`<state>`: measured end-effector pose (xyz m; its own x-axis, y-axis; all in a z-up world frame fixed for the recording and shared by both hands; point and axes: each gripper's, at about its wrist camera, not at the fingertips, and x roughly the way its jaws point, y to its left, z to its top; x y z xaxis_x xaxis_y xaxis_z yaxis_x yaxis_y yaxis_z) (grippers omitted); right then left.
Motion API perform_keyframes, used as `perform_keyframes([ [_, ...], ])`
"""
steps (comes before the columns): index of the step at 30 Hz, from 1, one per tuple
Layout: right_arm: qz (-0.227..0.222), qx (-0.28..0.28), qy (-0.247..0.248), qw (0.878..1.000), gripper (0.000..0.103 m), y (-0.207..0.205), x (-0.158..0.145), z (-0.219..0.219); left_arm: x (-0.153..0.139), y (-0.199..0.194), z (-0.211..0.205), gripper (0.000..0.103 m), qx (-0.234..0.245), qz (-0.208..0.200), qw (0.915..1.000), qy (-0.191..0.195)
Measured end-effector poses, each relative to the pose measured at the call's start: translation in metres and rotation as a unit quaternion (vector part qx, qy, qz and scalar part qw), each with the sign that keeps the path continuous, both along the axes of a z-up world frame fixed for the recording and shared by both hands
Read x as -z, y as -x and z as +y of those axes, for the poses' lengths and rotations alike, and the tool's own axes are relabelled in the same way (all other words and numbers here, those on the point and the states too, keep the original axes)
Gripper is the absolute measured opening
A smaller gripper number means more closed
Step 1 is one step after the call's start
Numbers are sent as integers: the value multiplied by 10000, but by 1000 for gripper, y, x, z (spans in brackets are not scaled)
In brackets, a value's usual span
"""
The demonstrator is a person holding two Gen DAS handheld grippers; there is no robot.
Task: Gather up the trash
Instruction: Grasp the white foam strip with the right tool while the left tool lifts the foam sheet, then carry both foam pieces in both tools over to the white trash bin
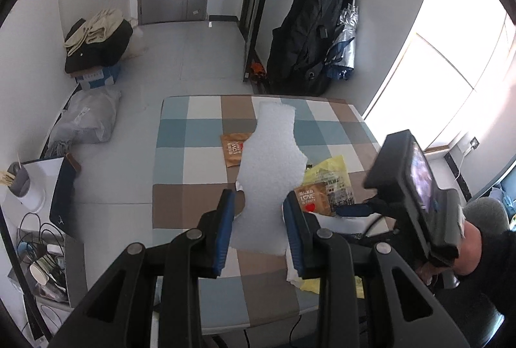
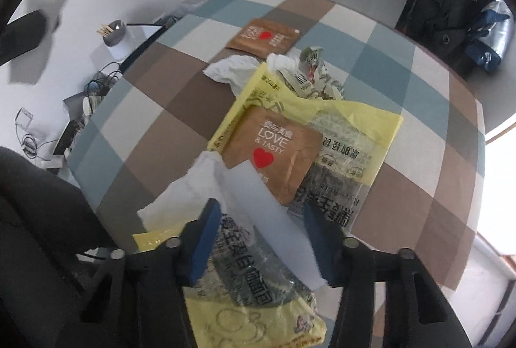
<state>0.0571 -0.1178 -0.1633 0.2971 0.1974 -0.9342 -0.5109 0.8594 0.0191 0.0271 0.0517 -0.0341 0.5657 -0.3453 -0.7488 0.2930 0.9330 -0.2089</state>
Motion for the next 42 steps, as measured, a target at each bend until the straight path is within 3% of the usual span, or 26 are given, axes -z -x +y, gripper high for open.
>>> perform_keyframes([
  [7, 200, 77, -208, 9996, 28, -8, 2, -5, -1, -1, 5, 26, -118, -32, 9999, 12],
  [16, -87, 118, -519, 9985, 15, 2, -23, -20, 2, -4, 6, 26, -271, 51, 9996, 8],
  [23, -352, 284, -773, 9960, 15, 12, -39, -24, 1, -4, 4, 26, -310, 67, 9995, 27],
  [33, -172, 568, -1222, 9907, 12, 12, -38, -43, 3, -3, -1, 26, -304, 60, 9995, -110],
  [42, -411, 799, -1484, 9848, 12, 11, -52, -59, 5, -5, -3, 26, -316, 135, 9993, -130],
])
